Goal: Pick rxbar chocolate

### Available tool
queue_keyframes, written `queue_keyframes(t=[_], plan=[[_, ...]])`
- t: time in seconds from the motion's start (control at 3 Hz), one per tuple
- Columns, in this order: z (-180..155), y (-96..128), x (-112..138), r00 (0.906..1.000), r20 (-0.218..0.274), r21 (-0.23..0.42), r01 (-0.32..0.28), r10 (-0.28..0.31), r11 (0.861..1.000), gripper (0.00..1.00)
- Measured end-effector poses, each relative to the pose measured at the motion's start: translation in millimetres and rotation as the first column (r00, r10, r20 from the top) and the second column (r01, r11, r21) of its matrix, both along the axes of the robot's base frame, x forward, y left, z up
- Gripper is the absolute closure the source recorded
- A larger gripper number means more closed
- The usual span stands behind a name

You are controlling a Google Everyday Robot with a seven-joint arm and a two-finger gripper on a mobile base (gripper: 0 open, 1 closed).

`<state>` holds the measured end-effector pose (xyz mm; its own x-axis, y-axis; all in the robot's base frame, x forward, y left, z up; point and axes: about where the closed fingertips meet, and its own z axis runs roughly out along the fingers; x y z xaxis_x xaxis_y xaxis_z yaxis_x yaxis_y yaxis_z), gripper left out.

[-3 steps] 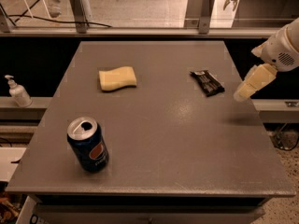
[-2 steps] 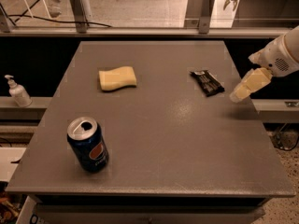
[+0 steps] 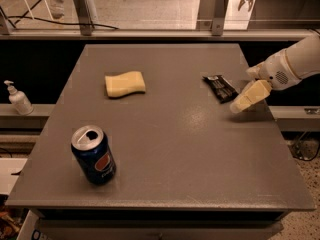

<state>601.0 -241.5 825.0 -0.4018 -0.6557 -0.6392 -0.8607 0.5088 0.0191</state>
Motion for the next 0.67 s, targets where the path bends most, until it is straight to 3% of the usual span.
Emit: queue_keyframes(t=[0.33, 0.67], plan=[[-6, 24, 3, 0.9986, 0.001, 0.042, -0.054, 0.054, 0.998, 0.0], [-8, 38, 2, 0.9957, 0.014, 0.06, -0.092, 0.091, 0.994, 0.18]])
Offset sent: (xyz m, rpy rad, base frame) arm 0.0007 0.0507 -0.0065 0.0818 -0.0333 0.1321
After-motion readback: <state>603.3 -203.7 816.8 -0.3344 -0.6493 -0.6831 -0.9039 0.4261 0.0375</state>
